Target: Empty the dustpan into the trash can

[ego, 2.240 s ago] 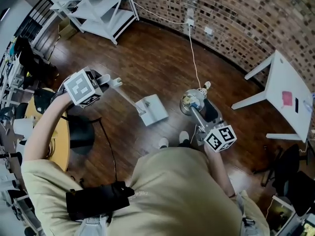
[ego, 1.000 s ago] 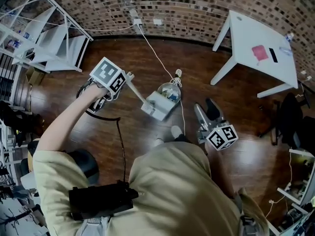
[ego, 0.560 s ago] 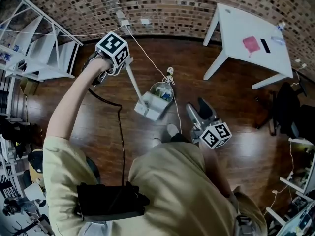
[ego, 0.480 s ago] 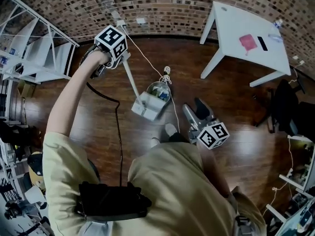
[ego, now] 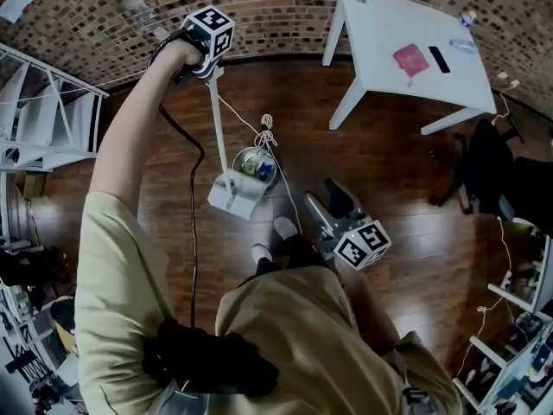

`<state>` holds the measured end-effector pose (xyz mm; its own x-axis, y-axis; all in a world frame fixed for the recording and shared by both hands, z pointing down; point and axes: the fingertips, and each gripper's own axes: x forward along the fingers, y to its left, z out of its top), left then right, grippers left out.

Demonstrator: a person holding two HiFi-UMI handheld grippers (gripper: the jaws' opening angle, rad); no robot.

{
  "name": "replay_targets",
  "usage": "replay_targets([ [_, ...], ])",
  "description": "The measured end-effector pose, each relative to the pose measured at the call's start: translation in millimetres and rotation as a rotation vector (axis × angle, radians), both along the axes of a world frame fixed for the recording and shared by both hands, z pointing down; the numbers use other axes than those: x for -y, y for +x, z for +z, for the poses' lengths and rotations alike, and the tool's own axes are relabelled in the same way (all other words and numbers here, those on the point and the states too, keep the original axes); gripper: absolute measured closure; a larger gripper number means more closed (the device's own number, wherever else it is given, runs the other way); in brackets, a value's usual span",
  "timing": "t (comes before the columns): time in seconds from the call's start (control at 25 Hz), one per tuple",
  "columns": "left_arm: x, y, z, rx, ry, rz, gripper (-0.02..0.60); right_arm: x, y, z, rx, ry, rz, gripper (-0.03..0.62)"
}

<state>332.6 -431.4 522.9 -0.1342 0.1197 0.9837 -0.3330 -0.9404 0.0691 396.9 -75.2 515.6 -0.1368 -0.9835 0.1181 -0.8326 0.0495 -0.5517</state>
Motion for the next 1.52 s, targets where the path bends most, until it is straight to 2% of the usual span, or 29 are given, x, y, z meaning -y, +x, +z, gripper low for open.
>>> replay_targets([
  [0.16,-10.4,48.3,8.2,0.047,0.013,0.062,0.58,2.8,6.0,4.6,0.012,-0.005,-0.009,0.304],
  [0.28,-8.7,62.0,8.2,0.059,0.009,0.079,0.58,4.6,8.2,3.7,0.019,0.001,-0.005,0.304],
  [0.56,5.2,45.4,8.1,0.055,0.011,0.052,0.578,0.4,15.1,9.7,0.025,-0.005,-0.015,0.304],
  [0.76,-8.3,27.5,2.4,0.03,0.021,0.047,0.581,-0.8,22.3,13.5,0.046,-0.008,-0.02,0.304],
  [1.0,-25.1,-30.7,-12.9,-0.039,0.057,0.034,0.581,28.7,7.2,5.3,0.015,0.022,-0.102,0.304],
  [1.2,-57.3,-100.8,-30.2,-0.151,0.047,0.009,0.581,51.7,-12.6,-24.0,-0.03,0.085,-0.121,0.315],
  [1.36,-85.6,-163.7,-55.8,-0.253,0.056,0.045,0.581,83.3,-48.5,-40.9,-0.045,0.137,-0.184,0.315],
  [1.52,-112.9,-226.5,-71.5,-0.325,0.022,-0.011,0.581,112.4,-99.6,-55.5,-0.025,0.163,-0.262,0.315],
])
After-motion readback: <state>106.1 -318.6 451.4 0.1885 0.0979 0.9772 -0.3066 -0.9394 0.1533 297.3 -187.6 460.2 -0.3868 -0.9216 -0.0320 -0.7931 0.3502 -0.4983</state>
